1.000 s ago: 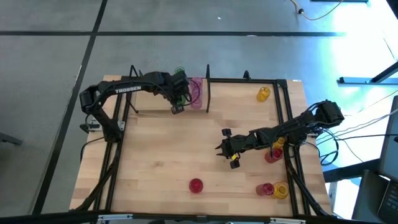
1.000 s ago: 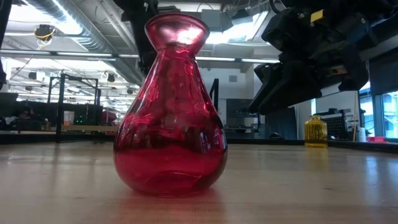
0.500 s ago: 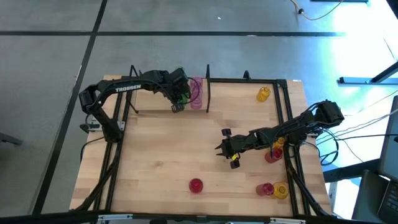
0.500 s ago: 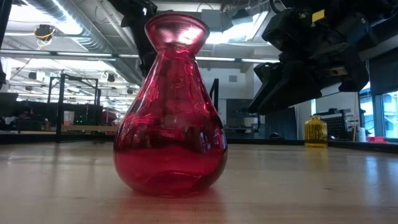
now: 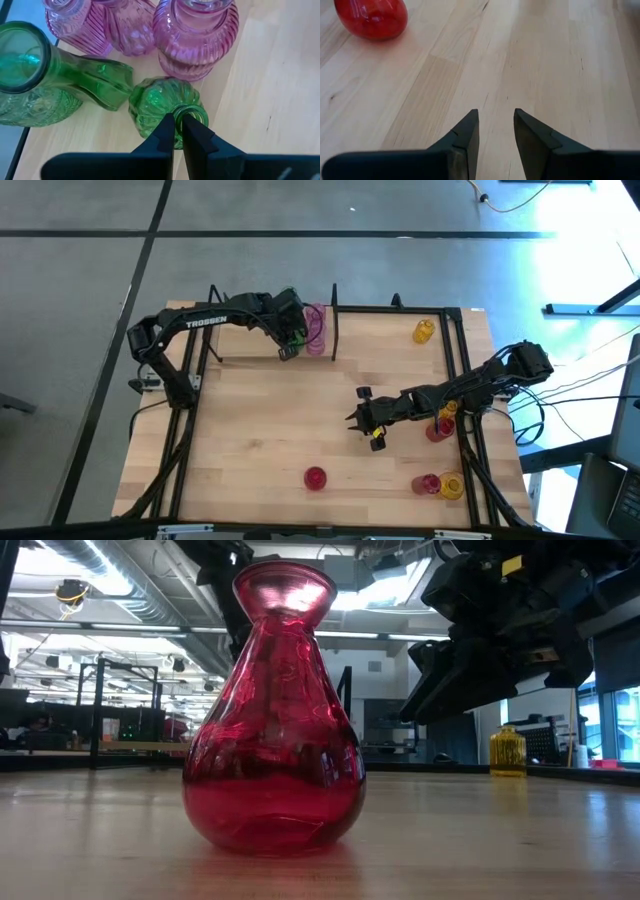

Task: Sort vases onto shelf
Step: Put the green vase on the shelf aligned with the other green vase

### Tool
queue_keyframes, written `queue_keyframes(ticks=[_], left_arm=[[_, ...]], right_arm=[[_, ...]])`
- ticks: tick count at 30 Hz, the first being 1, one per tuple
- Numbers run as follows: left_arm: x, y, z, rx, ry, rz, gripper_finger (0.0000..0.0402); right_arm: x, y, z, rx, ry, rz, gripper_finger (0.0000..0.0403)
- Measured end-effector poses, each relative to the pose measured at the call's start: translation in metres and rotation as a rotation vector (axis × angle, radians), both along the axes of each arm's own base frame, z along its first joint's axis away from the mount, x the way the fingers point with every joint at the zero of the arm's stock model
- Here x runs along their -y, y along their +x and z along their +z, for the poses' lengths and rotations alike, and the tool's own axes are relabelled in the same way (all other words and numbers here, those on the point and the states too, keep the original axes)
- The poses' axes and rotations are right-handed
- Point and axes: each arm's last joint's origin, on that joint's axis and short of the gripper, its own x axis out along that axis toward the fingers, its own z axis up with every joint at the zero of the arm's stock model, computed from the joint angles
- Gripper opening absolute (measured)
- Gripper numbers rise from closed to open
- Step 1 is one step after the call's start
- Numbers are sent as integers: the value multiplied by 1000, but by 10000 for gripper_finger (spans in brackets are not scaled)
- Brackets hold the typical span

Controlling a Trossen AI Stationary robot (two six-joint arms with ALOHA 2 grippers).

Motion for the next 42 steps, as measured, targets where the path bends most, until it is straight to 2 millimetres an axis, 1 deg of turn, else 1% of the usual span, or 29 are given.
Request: queue_keyframes(ticks=[12, 14, 21, 25, 36, 39, 42], left_arm=[[0, 0, 0, -2, 6, 4, 16], [0, 0, 0, -2, 7, 4, 24], [-2, -1, 0, -19, 45, 26, 75], [-2, -1, 0, -29, 65, 36, 88], [-1, 1, 1, -20, 79, 36, 86], [4, -2, 8, -12, 78, 32, 86], [15, -4, 17, 20, 66, 33, 86]], right_arm=[[0, 0, 0, 0, 0, 0, 108], [0, 0, 0, 0, 0, 0, 108], [0, 0, 0, 0, 0, 0, 108], [0, 0, 0, 2, -3, 2, 108], [0, 0, 0, 5, -7, 3, 108], [0, 0, 0, 4, -7, 3, 108], [0, 0, 0, 4, -7, 3, 108]])
